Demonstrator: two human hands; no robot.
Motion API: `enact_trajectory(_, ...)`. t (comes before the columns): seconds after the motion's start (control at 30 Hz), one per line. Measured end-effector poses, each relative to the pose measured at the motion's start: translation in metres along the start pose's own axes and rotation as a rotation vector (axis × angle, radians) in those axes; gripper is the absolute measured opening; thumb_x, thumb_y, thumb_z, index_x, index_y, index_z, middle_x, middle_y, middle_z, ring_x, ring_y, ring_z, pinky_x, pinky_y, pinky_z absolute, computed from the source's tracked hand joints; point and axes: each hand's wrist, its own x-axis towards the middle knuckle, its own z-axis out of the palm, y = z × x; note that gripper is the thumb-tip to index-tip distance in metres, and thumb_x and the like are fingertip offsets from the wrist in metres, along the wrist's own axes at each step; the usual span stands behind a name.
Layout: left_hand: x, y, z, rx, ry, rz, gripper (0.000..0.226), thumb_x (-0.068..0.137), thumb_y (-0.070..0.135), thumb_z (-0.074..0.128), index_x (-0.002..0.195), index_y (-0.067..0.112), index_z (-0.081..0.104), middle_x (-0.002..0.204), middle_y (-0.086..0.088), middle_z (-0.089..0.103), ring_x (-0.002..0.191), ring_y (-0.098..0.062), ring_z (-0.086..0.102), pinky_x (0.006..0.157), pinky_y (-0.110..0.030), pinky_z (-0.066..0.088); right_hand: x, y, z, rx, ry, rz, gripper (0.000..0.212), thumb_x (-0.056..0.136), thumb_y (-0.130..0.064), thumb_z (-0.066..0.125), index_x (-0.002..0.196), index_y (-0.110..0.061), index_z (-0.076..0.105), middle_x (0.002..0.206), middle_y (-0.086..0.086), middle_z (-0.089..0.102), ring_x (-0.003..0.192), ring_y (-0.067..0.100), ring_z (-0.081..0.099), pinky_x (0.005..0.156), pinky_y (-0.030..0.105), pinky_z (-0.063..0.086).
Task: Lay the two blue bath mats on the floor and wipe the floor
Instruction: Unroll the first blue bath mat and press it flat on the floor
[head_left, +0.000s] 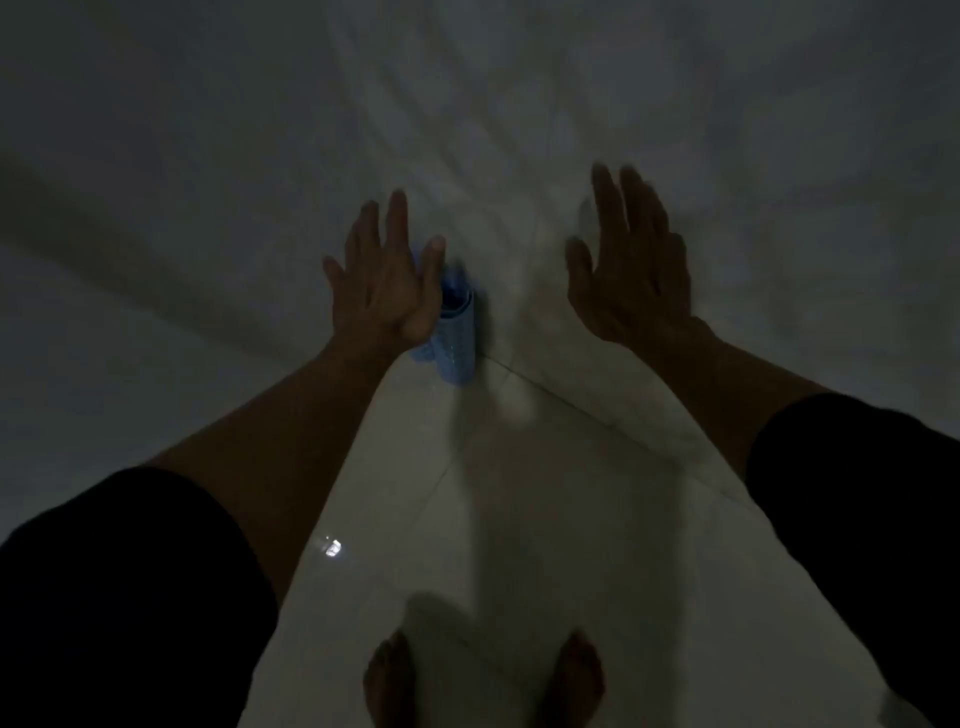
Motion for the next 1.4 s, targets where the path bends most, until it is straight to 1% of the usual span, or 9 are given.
enact_trajectory(0.33,0.048,-0.195,0.272,-0.1,0.007,0.184,0.086,0.091,0.069,0.022,0.157,0.014,0.017,0.155,-0.014,0.034,0.138,-0.034,0.036,0.111,-0.057,0.033,0.002,0.082,0.317,0.16,-0.078,-0.038,0.071,0.098,-0.034,0.043,0.157,-0.025,0.002,0.161,0.006,0.019,0.146,0.025,0.022,0.117,0.048,0.025)
enact_trajectory(0.5,0.084,-0.235,0.355,-0.21,0.033,0.336,0.077,0.093,0.047,0.044,0.151,0.0,0.027,0.15,-0.017,0.043,0.136,-0.03,0.043,0.116,-0.04,0.033,0.018,0.093,0.416,0.211,-0.018,-0.068,0.069,0.094,-0.017,0.05,0.155,-0.012,0.017,0.142,0.017,0.045,0.126,0.032,0.046,0.104,0.038,0.039)
enact_trajectory(0.67,0.115,-0.248,0.406,-0.378,0.139,0.41,0.062,0.092,0.028,0.065,0.143,0.003,0.038,0.139,-0.008,0.054,0.126,-0.015,0.052,0.108,-0.03,0.042,0.043,0.096,0.477,0.379,-0.087,-0.041,0.076,0.094,-0.028,0.058,0.154,-0.009,0.016,0.145,0.013,0.045,0.13,0.024,0.046,0.094,0.017,0.033)
enact_trajectory(0.8,0.13,-0.26,0.426,-0.429,0.211,0.473,0.071,0.088,0.037,0.068,0.141,0.002,0.037,0.133,-0.008,0.056,0.124,-0.017,0.055,0.107,-0.04,0.045,0.057,0.086,0.507,0.411,-0.079,-0.099,0.064,0.094,-0.037,0.06,0.144,-0.008,0.031,0.14,0.008,0.049,0.123,0.019,0.051,0.093,0.016,0.038)
enact_trajectory(0.97,0.121,-0.249,0.422,-0.523,0.15,0.463,0.077,0.089,0.026,0.072,0.146,0.005,0.024,0.135,0.003,0.044,0.124,-0.004,0.044,0.098,0.001,0.033,0.061,0.082,0.508,0.51,-0.064,0.018,0.062,0.088,-0.015,0.064,0.139,-0.009,0.029,0.126,0.01,0.053,0.111,0.023,0.057,0.095,0.039,0.051)
enact_trajectory(1.1,0.115,-0.245,0.41,-0.601,0.024,0.411,0.094,0.075,0.03,0.08,0.147,0.005,0.025,0.14,-0.006,0.05,0.123,-0.012,0.051,0.103,-0.027,0.046,0.034,0.084,0.483,0.614,-0.051,0.051,0.066,0.083,-0.024,0.074,0.129,-0.006,0.03,0.106,-0.001,0.051,0.09,0.007,0.056,0.077,0.025,0.054)
enact_trajectory(1.2,0.112,-0.229,0.393,-0.621,-0.191,0.32,0.119,0.051,0.033,0.09,0.15,0.009,0.03,0.136,-0.003,0.056,0.117,-0.012,0.057,0.093,-0.027,0.054,0.011,0.093,0.452,0.59,-0.045,0.071,0.076,0.076,-0.025,0.081,0.133,-0.009,0.033,0.101,-0.002,0.054,0.088,0.009,0.059,0.08,0.033,0.057)
enact_trajectory(1.3,0.099,-0.198,0.382,-0.638,-0.366,0.341,0.099,0.055,0.017,0.095,0.141,0.007,0.048,0.127,-0.003,0.066,0.109,-0.017,0.066,0.075,-0.023,0.058,-0.012,0.104,0.411,0.528,-0.046,0.141,0.074,0.075,-0.023,0.082,0.136,-0.011,0.042,0.113,0.004,0.058,0.101,0.018,0.061,0.088,0.037,0.056)
enact_trajectory(1.4,0.075,-0.162,0.379,-0.835,-0.478,0.368,0.083,0.058,0.006,0.093,0.133,0.006,0.057,0.117,-0.005,0.071,0.097,-0.017,0.07,0.065,-0.022,0.057,-0.042,0.119,0.363,0.475,-0.001,0.209,0.051,0.077,-0.013,0.077,0.124,-0.007,0.057,0.101,-0.005,0.06,0.096,0.013,0.06,0.075,0.023,0.057)
